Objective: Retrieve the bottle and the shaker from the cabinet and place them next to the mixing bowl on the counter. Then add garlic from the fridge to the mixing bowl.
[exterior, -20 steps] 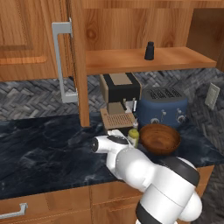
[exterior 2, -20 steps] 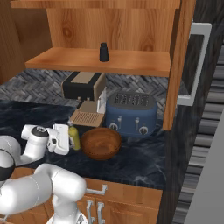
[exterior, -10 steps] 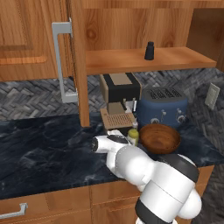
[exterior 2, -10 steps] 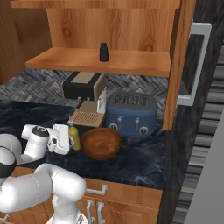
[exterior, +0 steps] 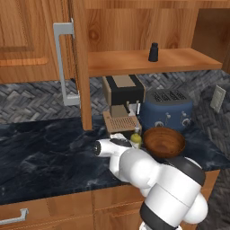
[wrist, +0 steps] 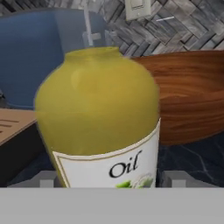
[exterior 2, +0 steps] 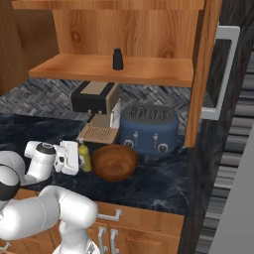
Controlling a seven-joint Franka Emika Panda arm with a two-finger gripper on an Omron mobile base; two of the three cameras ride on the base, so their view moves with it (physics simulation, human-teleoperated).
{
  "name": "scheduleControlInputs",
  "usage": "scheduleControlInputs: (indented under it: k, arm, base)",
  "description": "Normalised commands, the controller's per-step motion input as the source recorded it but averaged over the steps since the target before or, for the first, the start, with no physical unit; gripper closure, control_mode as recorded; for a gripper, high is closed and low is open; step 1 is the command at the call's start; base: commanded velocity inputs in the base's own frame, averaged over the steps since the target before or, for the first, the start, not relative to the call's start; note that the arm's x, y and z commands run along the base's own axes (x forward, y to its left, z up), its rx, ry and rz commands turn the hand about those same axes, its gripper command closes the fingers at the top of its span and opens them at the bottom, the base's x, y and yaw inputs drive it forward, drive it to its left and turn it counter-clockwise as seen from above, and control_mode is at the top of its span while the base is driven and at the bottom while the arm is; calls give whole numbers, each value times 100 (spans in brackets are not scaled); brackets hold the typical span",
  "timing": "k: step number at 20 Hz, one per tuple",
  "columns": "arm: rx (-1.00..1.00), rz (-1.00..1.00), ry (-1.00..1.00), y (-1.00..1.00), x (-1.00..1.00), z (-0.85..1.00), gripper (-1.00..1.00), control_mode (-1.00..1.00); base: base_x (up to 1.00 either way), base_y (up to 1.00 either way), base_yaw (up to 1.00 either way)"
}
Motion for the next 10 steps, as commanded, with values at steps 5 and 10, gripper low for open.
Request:
scheduleControlInputs:
  k: [5, 10]
  arm:
    - [0, 0, 0, 0, 0, 0, -100, -100]
    - [0, 0, -1, 1, 0, 0, -100, -100]
  base:
    - [0, 0, 0]
    - [0, 0, 0]
